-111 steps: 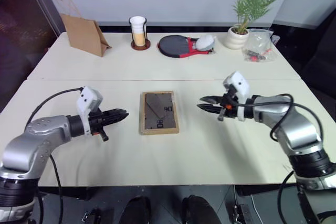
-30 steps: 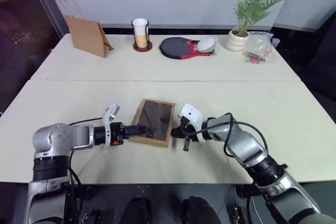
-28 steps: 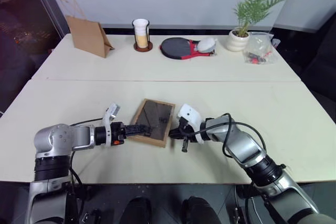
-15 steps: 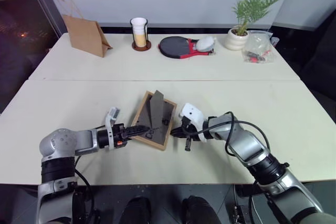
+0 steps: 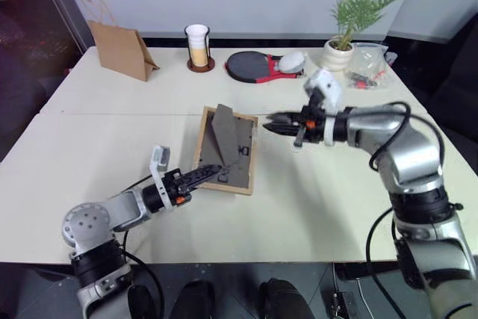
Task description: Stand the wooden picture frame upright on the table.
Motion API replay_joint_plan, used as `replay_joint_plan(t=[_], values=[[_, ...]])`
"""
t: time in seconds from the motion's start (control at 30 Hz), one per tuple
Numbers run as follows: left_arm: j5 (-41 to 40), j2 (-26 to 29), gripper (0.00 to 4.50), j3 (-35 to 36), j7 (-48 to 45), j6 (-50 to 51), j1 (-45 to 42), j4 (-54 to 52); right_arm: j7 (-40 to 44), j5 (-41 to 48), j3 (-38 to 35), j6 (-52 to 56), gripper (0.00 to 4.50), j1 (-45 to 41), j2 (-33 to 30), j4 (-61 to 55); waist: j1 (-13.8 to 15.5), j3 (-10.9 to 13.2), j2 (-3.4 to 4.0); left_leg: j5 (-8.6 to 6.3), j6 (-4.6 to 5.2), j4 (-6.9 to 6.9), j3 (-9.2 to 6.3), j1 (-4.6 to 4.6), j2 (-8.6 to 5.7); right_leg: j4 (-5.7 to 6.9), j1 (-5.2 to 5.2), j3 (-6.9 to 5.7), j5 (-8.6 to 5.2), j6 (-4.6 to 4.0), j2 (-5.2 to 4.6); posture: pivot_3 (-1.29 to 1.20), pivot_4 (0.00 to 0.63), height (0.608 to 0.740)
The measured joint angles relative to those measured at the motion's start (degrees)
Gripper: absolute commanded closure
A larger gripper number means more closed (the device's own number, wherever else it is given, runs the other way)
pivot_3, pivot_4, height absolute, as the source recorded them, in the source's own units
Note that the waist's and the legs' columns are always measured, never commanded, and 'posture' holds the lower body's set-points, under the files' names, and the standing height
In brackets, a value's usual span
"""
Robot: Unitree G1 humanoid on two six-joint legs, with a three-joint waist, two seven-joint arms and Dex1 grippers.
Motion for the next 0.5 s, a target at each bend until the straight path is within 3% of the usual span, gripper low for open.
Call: replay_joint_plan(t=[0.1, 0.5], values=[[-1.0, 0.0, 3.44, -0.6, 1.2, -1.4, 0.9, -0.4, 0.7, 2.9, 0.5, 1.3, 0.06, -0.5, 1.4, 0.4, 0.1, 0.0, 0.0, 0.0, 0.0, -0.08, 0.02, -0.02, -0.02, -0.11, 0.0, 0.01, 0.0, 0.0, -0.03, 0.0, 0.15, 0.74], [-7.3, 1.6, 3.44, -4.5, 4.6, -5.1, 2.5, -0.9, 3.8, 5.1, 4.7, -1.6, 0.02, -2.7, 7.5, 10.5, 0.1, 0.0, 0.0, 0.0, 0.0, -0.15, 0.04, -0.04, -0.03, -0.16, -0.04, 0.0, 0.0, -0.01, -0.06, 0.0, 0.15, 0.74]])
